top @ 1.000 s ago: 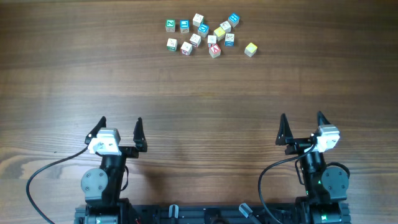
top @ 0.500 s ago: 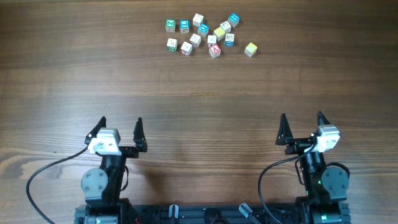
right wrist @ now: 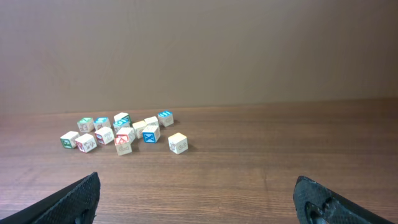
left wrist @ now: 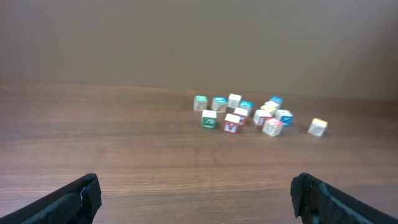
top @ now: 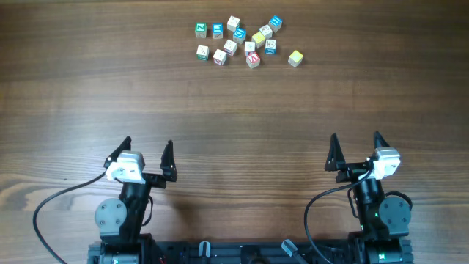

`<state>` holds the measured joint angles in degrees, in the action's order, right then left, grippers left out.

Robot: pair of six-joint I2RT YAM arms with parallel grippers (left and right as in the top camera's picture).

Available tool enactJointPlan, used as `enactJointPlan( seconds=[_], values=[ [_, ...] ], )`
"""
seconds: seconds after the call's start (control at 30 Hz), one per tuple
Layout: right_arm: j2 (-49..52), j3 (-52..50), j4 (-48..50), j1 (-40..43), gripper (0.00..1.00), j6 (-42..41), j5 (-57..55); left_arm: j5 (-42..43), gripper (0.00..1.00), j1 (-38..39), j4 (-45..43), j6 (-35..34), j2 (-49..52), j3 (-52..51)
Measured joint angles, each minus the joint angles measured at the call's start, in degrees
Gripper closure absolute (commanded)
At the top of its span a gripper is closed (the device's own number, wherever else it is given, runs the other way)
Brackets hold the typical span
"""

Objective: Form a horizontal line

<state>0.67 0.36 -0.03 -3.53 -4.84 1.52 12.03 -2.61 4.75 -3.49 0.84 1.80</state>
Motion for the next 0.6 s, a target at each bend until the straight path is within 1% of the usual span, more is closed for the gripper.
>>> enactJointPlan(
  seconds=[0.13,0.17,0.27,0.4,0.47,0.5,0.6],
  values=[
    [0.0,0.0,0.0,0.0,0.0,0.0,0.0,1.22,0.0,0.0,4.59,-3.91,0.7,5.95],
    [0.0,0.0,0.02,0.0,0.0,0.0,0.0,1.86,0.0,0.0,6.73,-4.48,2.23,10.45],
    [0.02,-0.02,0.07,0.0,0.0,0.0,0.0,2.8,0.0,-0.02,15.47,-5.79,11.17,22.6],
    [0.0,-0.02,-0.02,0.0,0.0,0.0,0.0,3.15,0.0,-0.02,29.44,-6.1,26.47,41.48],
    [0.02,-0.02,0.0,0.0,0.0,0.0,0.0,3.32,0.0,0.0,37.64,-6.03,34.82,53.68],
    [0.04,-0.02,-0.04,0.0,0.0,0.0,0.0,3.52,0.0,0.0,43.41,-6.05,41.16,63.08],
    [0.07,-0.02,-0.02,0.0,0.0,0.0,0.0,3.65,0.0,0.0,52.65,-6.05,51.95,77.94]
  ],
)
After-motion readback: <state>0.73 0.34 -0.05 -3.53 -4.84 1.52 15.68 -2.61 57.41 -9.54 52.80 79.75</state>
